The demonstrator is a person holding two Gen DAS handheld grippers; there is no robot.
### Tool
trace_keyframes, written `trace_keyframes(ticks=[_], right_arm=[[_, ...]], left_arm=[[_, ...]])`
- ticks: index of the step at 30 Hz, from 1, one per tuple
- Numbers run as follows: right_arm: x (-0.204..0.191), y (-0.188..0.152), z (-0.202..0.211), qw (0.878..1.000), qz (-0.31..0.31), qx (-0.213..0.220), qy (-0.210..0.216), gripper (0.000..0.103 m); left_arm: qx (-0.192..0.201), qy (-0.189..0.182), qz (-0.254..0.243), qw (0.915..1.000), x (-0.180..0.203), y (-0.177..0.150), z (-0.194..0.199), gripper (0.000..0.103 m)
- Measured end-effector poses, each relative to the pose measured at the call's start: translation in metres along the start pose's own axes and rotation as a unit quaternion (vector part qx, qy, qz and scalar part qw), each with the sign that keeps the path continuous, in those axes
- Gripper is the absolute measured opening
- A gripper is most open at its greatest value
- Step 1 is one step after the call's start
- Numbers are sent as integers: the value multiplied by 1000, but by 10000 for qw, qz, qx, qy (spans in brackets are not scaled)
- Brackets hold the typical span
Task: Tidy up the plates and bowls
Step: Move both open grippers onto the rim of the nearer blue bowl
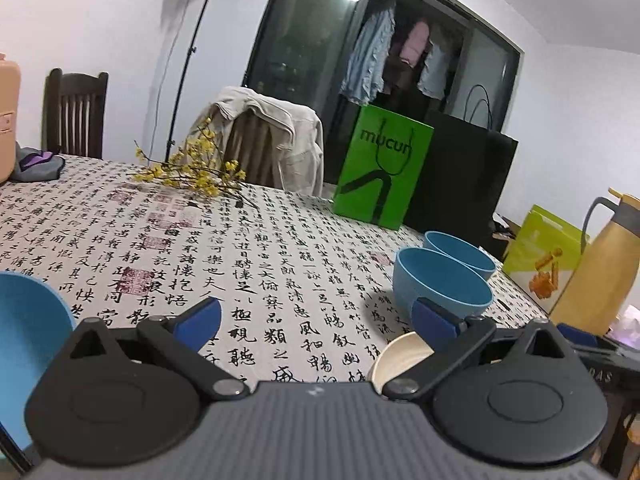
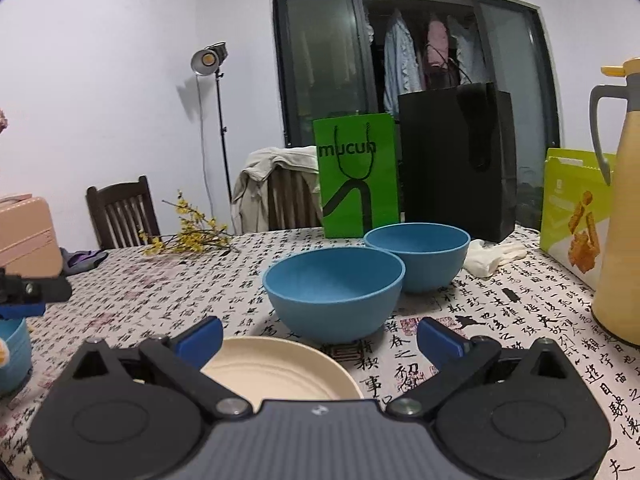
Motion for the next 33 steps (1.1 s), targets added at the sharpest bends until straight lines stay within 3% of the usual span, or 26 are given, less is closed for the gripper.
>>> trace_keyframes(ticks=[6,16,33], right_arm=[[-2,9,0,9999,89,115,-90,103],[-6,23,2,9993,280,230,112,103],[12,35,-4,9993,347,127,-69,103]], left_arm=[[-9,-22,-45,10000,1,2,4,103],[36,166,96,9998,1,10,13,103],[-312,25,138,9994,32,29,-17,103]])
Point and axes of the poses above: each gripper's, at about its wrist camera, not at the fingertips, and z roughly against the way its jaws point, x to its right, y to its top, the point moved 8 cm from there along -z, roughly the way its jaws point, and after that the axes turned 3 degrees about -x, right-handed, at the moved point
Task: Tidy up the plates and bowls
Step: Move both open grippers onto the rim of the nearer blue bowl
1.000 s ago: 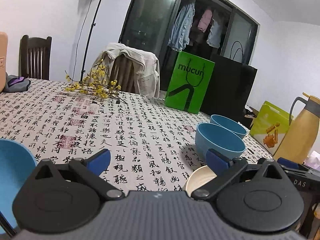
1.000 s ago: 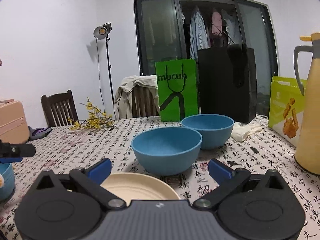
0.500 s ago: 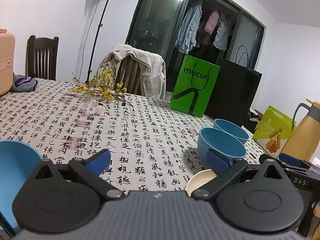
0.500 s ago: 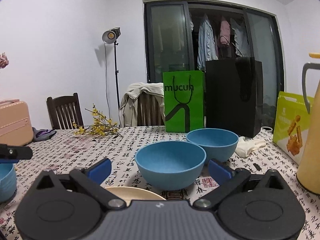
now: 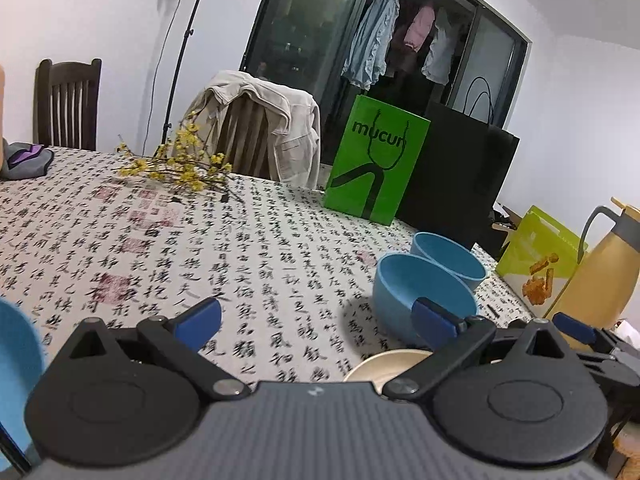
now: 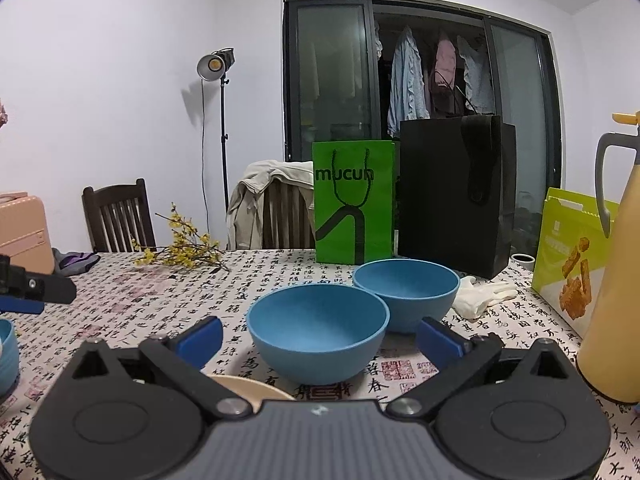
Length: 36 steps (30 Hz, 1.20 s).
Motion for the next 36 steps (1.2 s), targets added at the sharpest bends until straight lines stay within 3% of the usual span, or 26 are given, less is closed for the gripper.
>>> trace_keyframes(ticks=[14,36], right_arm=[[12,19,-37,9999,-25,-146,5,103],[54,14,-89,9941,-735,-785,-133,103]], left_arm=[[-307,-176,-48,9994,40,26,-47,103],[-1226,81,178,9923,60,44,-147,103]])
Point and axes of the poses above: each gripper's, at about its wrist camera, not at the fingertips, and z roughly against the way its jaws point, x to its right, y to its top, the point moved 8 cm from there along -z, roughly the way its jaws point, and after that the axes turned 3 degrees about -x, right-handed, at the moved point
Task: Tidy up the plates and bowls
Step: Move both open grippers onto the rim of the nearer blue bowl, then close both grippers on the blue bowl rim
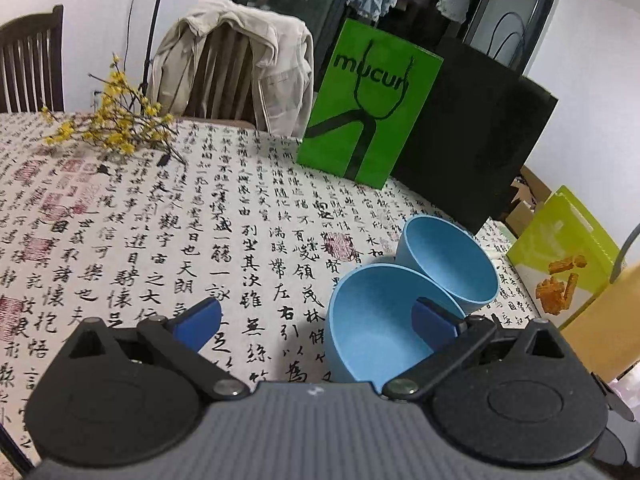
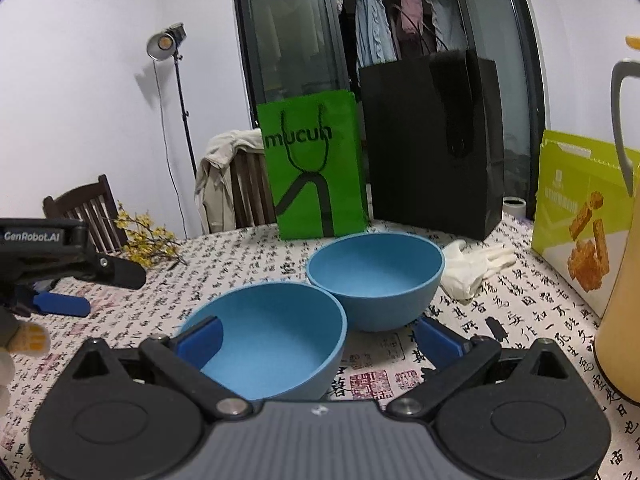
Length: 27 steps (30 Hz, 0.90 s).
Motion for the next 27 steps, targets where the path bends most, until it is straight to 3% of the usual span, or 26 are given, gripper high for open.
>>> trace_keyframes(ticks=[8,27], right_arm=[[6,10,-28,9986,-403,-330,116,102],[26,-7,-63,9948,-913,-420,142,103]], left_arm=[[-216,86,130,9996,0,11,-37,103],[-524,-43,114,9986,-7,5,-81,103]])
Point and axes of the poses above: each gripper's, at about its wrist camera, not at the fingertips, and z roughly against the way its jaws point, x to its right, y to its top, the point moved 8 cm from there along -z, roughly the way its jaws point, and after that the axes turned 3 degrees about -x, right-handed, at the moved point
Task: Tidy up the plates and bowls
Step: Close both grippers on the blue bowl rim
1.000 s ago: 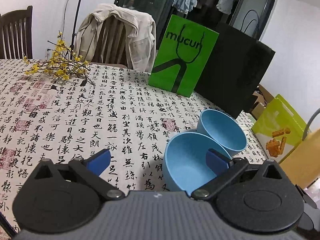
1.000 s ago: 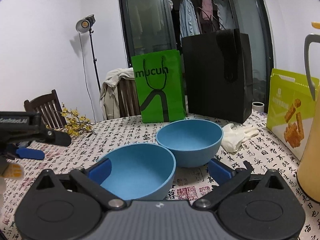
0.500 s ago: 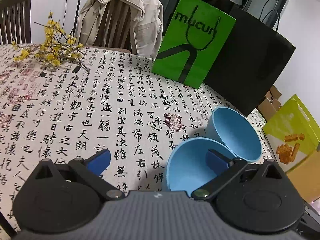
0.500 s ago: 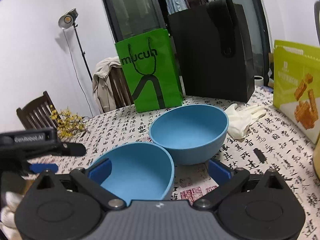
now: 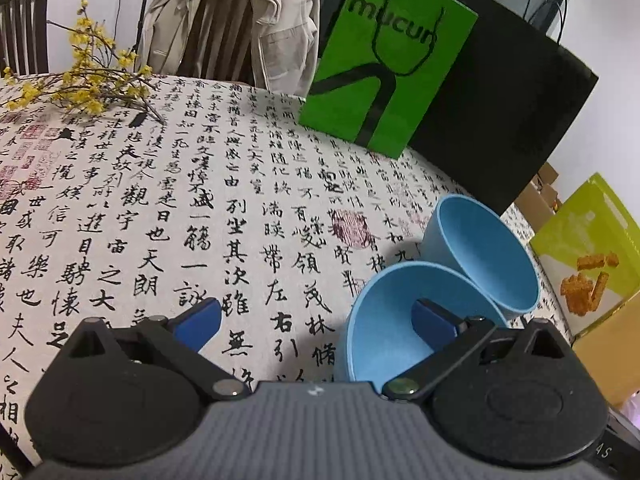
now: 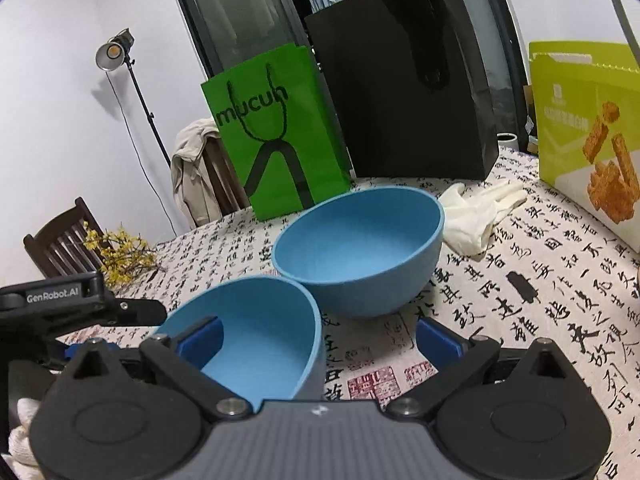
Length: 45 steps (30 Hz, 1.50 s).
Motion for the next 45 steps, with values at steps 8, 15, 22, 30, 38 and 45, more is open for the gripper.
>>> trace_keyframes(ticks=[8,15,22,30,38,45], right_arm=[[3,-6,-5,9999,-45,-100,-69,101],[2,-10,-10,9997,12,-200,-127,96],[-1,-13,-14,9995,94,-262,-163,90],[-4,-17,-16,9991,220,-308,-210,78],[-4,-20,-19,9984,264,-369,-341,62],[-2,-21,-21,9984,209,-405,-322,55]], left_arm=[[-129,46,-147,9998,4,-8,-8,103],[-234,71,-209,9995,3,-13,-15,103],[-276,67,-345,9990,6,-17,-18,100],[-362,57,-543,9979,12,-24,-24,86],[-382,61,-647,9972,15,-28,-26,72],[-438,58,-670,9968,15,-30,-29,61]])
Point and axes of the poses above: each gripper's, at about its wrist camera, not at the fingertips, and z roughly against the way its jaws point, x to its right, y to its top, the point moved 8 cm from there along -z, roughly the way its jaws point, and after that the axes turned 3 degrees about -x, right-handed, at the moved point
